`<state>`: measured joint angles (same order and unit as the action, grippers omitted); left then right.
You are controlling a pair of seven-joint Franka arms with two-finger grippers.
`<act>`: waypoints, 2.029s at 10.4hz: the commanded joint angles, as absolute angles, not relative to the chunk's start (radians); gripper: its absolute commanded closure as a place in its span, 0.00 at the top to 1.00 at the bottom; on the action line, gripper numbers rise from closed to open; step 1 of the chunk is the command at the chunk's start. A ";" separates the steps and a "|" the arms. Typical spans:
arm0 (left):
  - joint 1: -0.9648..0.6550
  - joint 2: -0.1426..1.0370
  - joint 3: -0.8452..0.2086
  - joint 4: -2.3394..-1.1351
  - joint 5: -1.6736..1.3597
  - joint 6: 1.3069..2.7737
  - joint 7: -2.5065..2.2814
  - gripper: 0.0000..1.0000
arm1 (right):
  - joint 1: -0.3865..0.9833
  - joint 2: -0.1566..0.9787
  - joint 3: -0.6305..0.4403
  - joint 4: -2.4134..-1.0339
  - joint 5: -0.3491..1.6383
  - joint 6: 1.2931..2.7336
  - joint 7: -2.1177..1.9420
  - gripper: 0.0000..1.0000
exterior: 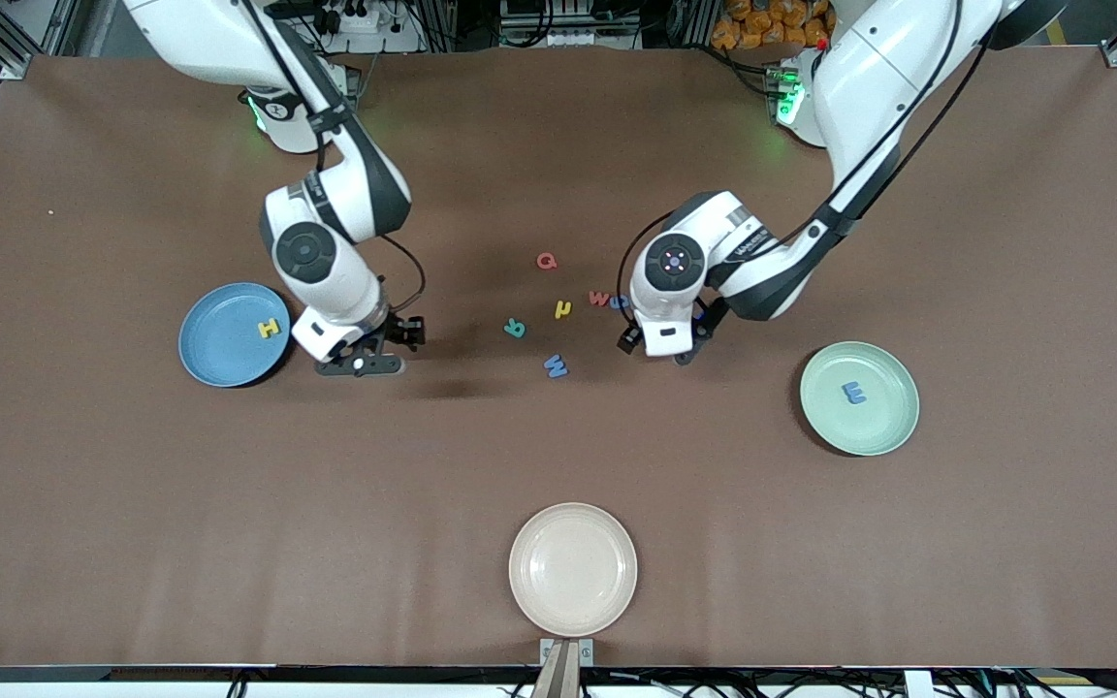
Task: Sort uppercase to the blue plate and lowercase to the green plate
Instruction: 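Reach the left gripper to the blue g while the right gripper reaches the R, then grasp the blue g with the left gripper while the right gripper grasps the R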
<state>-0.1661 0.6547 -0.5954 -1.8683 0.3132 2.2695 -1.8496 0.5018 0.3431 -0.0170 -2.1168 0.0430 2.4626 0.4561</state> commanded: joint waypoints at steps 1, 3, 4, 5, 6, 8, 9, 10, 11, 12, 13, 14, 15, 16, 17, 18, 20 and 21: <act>-0.202 0.676 -0.594 -1.876 0.339 2.356 -1.956 1.00 | 0.569 0.348 -0.012 -2.134 0.045 2.549 0.593 0.66; -0.228 0.684 -0.591 -1.897 0.341 2.399 -1.994 1.00 | 0.650 0.366 -0.028 -2.109 0.040 2.551 0.699 0.66; -0.235 0.681 -0.591 -1.926 0.351 2.417 -2.014 1.00 | 0.672 0.402 -0.029 -2.076 0.038 2.551 0.772 0.66; -0.233 0.680 -0.591 -1.959 0.411 2.446 -2.064 1.00 | 0.698 0.434 -0.029 -2.042 0.016 2.551 0.846 0.66; -0.232 0.680 -0.591 -1.988 0.484 2.477 -2.132 1.00 | 0.707 0.466 -0.029 -2.008 -0.018 2.551 0.921 0.66; -0.233 0.680 -0.591 -2.019 0.554 2.493 -2.189 1.00 | 0.724 0.505 -0.026 -1.983 -0.115 2.551 1.056 0.66; -0.232 0.680 -0.591 -2.020 0.554 2.494 -2.191 1.00 | 0.726 0.521 -0.026 -1.962 -0.132 2.551 1.102 0.67; -0.232 0.678 -0.591 -2.020 0.554 2.494 -2.192 1.00 | 0.726 0.540 -0.026 -1.942 -0.129 2.553 1.114 0.67; -0.230 0.675 -0.591 -2.019 0.554 2.494 -2.192 1.00 | 0.726 0.563 -0.026 -1.921 -0.124 2.554 1.129 0.67; -0.223 0.670 -0.591 -2.019 0.554 2.494 -2.192 1.00 | 0.730 0.580 -0.025 -1.898 -0.120 2.554 1.161 0.67; -0.218 0.660 -0.591 -2.016 0.554 2.494 -2.192 1.00 | 0.738 0.581 -0.023 -1.893 -0.120 2.554 1.184 0.67; -0.216 0.657 -0.591 -2.014 0.554 2.494 -2.194 1.00 | 0.741 0.594 -0.023 -1.893 -0.118 2.554 1.187 0.67; -0.219 0.658 -0.591 -2.010 0.554 2.494 -2.194 1.00 | 0.742 0.598 -0.023 -1.893 -0.115 2.556 1.192 0.67; -0.221 0.658 -0.591 -2.010 0.554 2.494 -2.194 1.00 | 0.744 0.606 -0.015 -1.893 -0.115 2.556 1.222 0.67; -0.225 0.660 -0.591 -2.010 0.554 2.494 -2.194 1.00 | 0.744 0.614 -0.009 -1.893 -0.115 2.560 1.230 0.67; -0.230 0.660 -0.591 -2.008 0.554 2.494 -2.194 1.00 | 0.744 0.617 0.000 -1.893 -0.114 2.597 1.236 0.67; -0.235 0.661 -0.591 -2.005 0.555 2.494 -2.212 0.63 | 0.744 0.624 0.005 -1.893 -0.115 2.606 1.256 0.67; -0.233 0.661 -0.591 -2.005 0.557 2.494 -2.215 0.01 | 0.744 0.626 0.005 -1.893 -0.115 2.606 1.256 0.67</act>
<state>-0.2286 0.6810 -0.5939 -1.9875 0.5283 2.4898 -2.1700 0.7402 0.6095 0.0040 -1.9145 -0.1051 2.6023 1.2293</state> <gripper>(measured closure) 0.141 0.330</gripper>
